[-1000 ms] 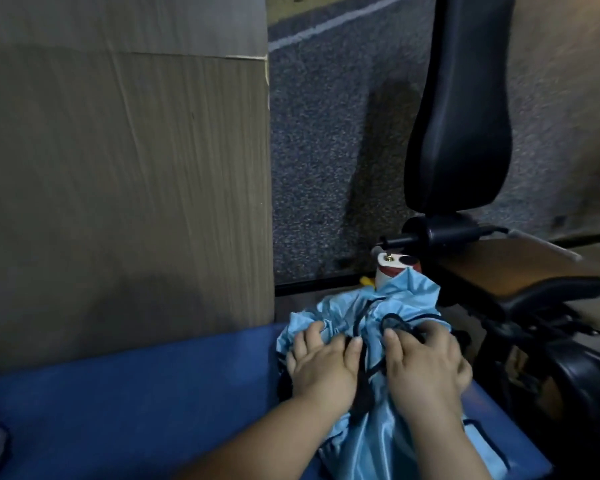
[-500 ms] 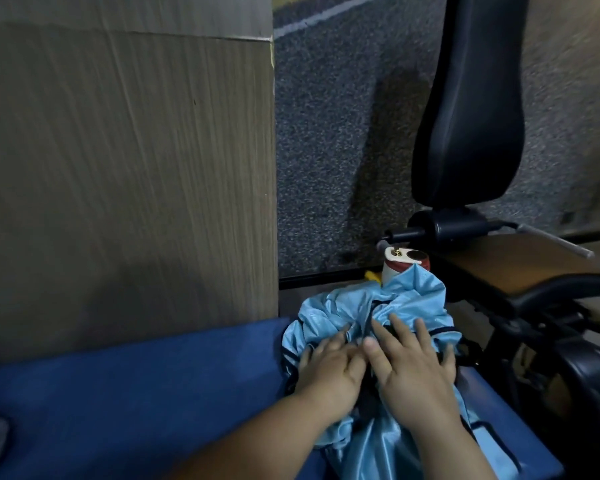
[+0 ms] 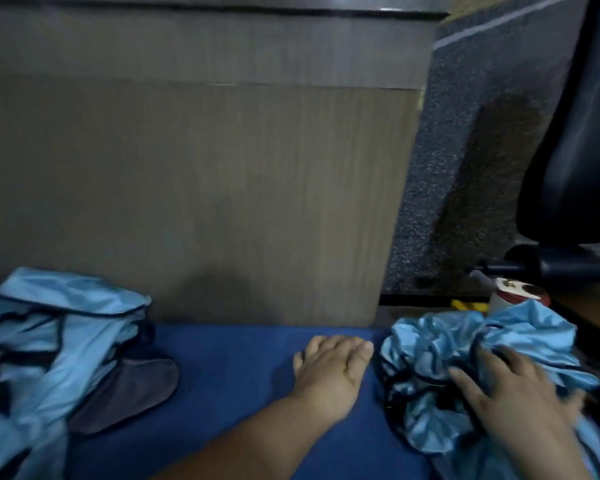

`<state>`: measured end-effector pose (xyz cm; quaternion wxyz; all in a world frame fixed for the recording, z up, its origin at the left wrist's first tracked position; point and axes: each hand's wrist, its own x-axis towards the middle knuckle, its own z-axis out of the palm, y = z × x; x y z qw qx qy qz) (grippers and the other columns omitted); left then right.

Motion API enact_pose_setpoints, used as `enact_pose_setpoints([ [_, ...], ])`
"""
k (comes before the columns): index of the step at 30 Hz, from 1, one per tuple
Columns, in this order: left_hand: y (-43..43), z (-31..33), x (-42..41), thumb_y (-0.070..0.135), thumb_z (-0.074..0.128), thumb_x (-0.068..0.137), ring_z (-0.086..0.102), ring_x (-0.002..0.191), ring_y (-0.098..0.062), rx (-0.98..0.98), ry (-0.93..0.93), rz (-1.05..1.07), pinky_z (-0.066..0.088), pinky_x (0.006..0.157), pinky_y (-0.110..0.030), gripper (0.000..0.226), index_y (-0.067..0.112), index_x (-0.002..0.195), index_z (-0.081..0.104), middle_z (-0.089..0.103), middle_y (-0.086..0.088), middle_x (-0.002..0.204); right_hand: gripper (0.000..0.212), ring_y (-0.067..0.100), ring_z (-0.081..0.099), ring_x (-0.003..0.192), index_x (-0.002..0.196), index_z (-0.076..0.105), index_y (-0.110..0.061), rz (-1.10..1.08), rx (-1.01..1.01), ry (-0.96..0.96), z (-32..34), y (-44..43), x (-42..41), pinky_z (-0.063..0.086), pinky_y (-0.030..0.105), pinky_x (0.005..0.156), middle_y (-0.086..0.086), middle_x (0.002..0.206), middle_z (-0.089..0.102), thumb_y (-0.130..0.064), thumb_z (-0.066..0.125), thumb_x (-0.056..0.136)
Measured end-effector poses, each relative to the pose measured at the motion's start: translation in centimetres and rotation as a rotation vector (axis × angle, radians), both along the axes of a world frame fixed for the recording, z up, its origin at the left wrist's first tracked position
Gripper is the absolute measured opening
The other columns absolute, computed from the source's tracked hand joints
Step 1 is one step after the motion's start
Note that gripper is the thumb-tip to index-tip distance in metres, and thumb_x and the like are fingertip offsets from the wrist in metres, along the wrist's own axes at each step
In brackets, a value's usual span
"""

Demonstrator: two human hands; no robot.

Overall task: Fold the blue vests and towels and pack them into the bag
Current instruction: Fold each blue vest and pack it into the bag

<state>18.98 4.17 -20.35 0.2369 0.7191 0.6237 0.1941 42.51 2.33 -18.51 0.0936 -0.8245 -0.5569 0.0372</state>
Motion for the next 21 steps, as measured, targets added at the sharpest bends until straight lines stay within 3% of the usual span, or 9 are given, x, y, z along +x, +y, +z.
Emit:
enact_pose_setpoints([
  [3,-1.8,-0.3,-7.6,0.088,-0.008,0.07,0.022,0.138,-0.011,0.05,0.08,0.198,0.017,0.11,-0.042,0.096,0.04,0.135,0.044,0.039,0.022,0.142,0.094,0.02,0.028,0.142,0.136,0.044,-0.047,0.08,0.063,-0.047,-1.1,-0.4,-3.9,0.019,0.06,0.115,-0.006,0.152,0.034,-0.093,0.015,0.06],
  [6,-4.0,-1.3,-15.9,0.073,0.016,0.091,0.012,0.145,-0.02,-0.027,0.207,0.359,0.015,0.115,-0.048,0.066,0.04,0.144,0.034,0.027,0.011,0.155,0.089,0.02,0.029,0.142,0.138,0.042,-0.046,0.196,0.003,-0.066,-2.1,-0.6,-9.9,0.017,0.062,0.115,-0.006,0.154,0.032,-0.094,0.022,0.066],
  [8,-5.9,-1.3,-20.9,0.069,0.022,0.094,0.002,0.148,-0.025,-0.025,0.308,0.446,0.01,0.117,-0.052,0.063,0.037,0.149,0.027,0.014,0.004,0.161,0.079,0.018,0.025,0.144,0.142,0.037,-0.043,0.292,-0.037,-0.058,-2.8,-0.8,-14.7,0.017,0.058,0.116,-0.007,0.156,0.026,-0.087,0.029,0.076],
  [14,-8.8,-0.5,-31.0,0.073,0.025,0.091,-0.017,0.147,-0.034,-0.047,0.509,0.684,-0.007,0.115,-0.059,0.074,0.035,0.153,0.012,-0.008,-0.001,0.163,0.066,0.02,0.024,0.142,0.146,0.036,-0.034,0.724,-0.13,0.14,-4.2,-1.7,-28.3,0.029,0.042,0.114,-0.004,0.155,0.028,-0.071,0.034,0.091],
  [18,-10.3,-2.0,-35.3,0.082,0.026,0.084,-0.022,0.144,-0.042,-0.169,0.576,0.758,-0.009,0.113,-0.061,0.091,0.033,0.155,-0.001,-0.019,-0.007,0.161,0.08,0.02,0.018,0.145,0.151,0.027,-0.033,0.915,-0.25,0.105,-3.9,-1.7,-34.3,0.025,0.042,0.117,-0.003,0.159,0.02,-0.078,0.023,0.085],
  [21,-11.0,-3.5,-37.0,0.083,0.03,0.082,-0.016,0.145,-0.046,-0.148,0.621,0.763,-0.007,0.115,-0.059,0.098,0.029,0.154,-0.009,-0.019,-0.012,0.161,0.069,0.021,0.019,0.145,0.152,0.025,-0.033,0.978,-0.291,0.125,-4.0,-1.7,-36.5,0.023,0.042,0.117,-0.001,0.159,0.02,-0.068,0.033,0.093],
])
